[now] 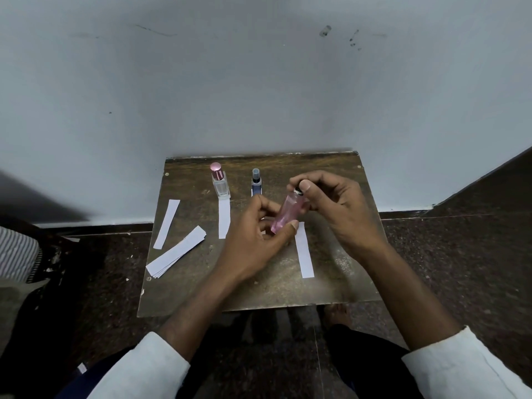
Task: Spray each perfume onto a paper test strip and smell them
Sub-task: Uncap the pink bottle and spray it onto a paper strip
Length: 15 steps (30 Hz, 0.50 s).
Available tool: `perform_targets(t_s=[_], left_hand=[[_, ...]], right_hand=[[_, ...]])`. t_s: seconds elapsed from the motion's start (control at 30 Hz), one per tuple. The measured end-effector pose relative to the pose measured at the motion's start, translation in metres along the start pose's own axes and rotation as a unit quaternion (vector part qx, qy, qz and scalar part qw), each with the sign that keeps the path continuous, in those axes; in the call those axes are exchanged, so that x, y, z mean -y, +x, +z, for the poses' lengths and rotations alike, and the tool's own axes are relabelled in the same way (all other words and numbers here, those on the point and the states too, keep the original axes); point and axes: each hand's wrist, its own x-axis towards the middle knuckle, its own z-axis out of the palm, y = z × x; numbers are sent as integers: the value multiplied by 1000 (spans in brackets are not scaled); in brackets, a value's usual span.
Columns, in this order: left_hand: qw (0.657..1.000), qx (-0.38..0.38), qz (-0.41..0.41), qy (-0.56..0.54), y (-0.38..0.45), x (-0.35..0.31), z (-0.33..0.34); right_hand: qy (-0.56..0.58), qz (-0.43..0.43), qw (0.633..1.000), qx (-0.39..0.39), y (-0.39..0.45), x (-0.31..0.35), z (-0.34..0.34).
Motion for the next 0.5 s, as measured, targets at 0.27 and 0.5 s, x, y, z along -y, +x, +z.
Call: perform_targets(t_s=[0.27, 0.5], left_hand=[[974, 82, -51, -206, 9, -6, -5], [997, -46, 17, -58, 5, -4, -6]], right_hand=[[144, 43, 988, -18, 7, -1, -2], [124, 73, 987, -68, 9, -4, 1]])
